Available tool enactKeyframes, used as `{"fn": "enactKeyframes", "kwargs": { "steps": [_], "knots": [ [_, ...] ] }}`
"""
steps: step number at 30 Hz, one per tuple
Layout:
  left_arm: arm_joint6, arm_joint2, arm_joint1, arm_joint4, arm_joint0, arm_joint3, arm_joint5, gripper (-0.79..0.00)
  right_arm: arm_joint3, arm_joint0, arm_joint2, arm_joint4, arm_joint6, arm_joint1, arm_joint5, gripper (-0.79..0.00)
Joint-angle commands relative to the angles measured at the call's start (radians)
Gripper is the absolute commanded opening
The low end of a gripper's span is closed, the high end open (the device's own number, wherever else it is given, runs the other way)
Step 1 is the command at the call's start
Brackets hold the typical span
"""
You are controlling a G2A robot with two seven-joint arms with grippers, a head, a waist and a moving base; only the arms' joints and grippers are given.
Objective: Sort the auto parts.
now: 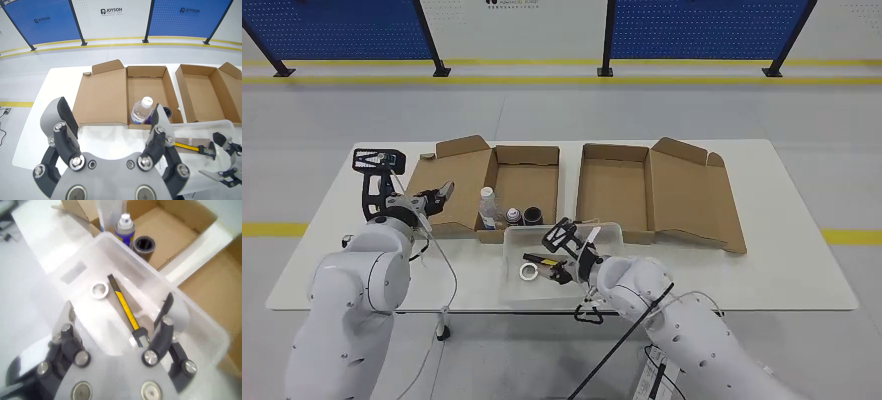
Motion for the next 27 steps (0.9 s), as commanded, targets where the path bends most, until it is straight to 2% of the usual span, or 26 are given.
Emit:
{"fn": "enactKeyframes", "kwargs": {
  "steps": [1,5,20,24,27],
  "knots": [
    [0.000,0.000,0.000,0.000,0.000,0.000,0.000,0.000,0.014,0.005,-0.014,-0.003,0.001,-0.007,0.019,0.000],
    [0.000,0.000,0.000,0.000,0.000,0.000,0.000,0.000,0.034,-0.010,-0.003,0.062,-0.048,-0.019,0.078,0.000],
    [0.000,0.000,0.000,0.000,0.000,0.000,0.000,0.000,0.023,-0.009,-0.004,0.045,-0.047,-0.018,0.068,0.000],
    [0.000,0.000,0.000,0.000,0.000,0.000,0.000,0.000,-0.032,-0.004,0.008,0.017,0.076,-0.019,0.141,0.000],
    [0.000,0.000,0.000,0.000,0.000,0.000,0.000,0.000,-0.075,0.017,0.009,0.001,0.214,-0.025,0.236,0.000]
  ]
}}
